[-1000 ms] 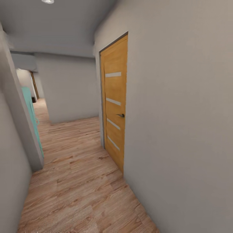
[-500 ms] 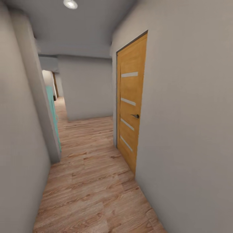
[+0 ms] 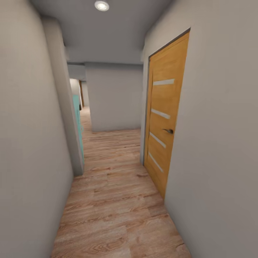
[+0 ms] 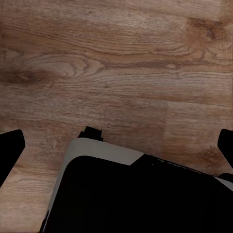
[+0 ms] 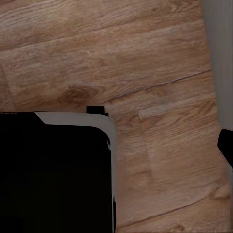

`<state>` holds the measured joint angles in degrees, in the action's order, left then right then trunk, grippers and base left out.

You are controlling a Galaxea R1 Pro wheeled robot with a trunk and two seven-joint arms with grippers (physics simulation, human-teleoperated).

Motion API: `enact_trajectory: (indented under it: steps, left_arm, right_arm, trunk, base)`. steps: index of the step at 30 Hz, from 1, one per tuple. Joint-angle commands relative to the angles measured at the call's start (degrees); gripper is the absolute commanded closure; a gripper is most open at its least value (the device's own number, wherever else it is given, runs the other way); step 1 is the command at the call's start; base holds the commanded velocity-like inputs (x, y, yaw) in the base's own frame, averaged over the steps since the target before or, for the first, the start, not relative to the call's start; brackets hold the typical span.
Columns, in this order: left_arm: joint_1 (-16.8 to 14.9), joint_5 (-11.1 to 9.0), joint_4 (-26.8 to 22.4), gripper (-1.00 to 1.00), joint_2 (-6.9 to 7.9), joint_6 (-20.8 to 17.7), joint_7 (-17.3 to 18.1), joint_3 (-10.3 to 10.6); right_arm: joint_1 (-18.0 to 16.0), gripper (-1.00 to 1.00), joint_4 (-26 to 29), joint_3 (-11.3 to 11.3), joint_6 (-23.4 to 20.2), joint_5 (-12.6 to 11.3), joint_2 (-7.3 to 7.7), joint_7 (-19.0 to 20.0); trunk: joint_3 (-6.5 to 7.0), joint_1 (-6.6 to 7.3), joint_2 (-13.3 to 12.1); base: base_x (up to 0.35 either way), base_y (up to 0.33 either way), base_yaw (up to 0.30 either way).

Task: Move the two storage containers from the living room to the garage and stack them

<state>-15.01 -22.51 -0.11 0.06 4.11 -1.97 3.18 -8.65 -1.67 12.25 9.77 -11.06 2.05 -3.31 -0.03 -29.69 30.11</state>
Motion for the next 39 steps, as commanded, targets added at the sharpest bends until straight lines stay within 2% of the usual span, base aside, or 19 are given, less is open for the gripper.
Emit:
enact_trajectory:
  steps: [1, 12, 26, 39]
  left_arm:
    - [-0.02, -0.31, 0.03, -1.0, 0.01, 0.12, -0.13, 0.37]
    - [-0.02, -0.31, 0.08, -1.0, -0.03, -0.13, -0.14, 0.42]
    - [-0.02, -0.3, 0.08, -1.0, -0.15, -0.39, -0.14, 0.43]
    - [-0.02, -0.3, 0.11, -1.0, -0.14, -0.41, -0.14, 0.43]
  right_arm:
    - [-0.05, -1.0, -0.18, 0.49, 0.34, -0.54, -0.02, -0.03]
    - [-0.05, -1.0, -0.18, 0.45, 0.34, -0.58, 0.08, -0.03]
    - [-0.05, -1.0, -0.15, 0.31, 0.1, -0.8, -0.35, 0.18]
    - [-0.05, -1.0, -0.13, 0.4, 0.13, -0.66, -0.13, 0.19]
  trunk:
    - [-0.01, -0.05, 0.02]
    - [-0.01, -0.05, 0.02]
    - [-0.01, -0.05, 0.02]
    - [-0.01, -0.05, 0.02]
  base:
    - [0.318, 0.0, 0.3]
    - [0.321, 0.0, 0.254]
    - [0.322, 0.0, 0.008]
    - [0.322, 0.0, 0.0]
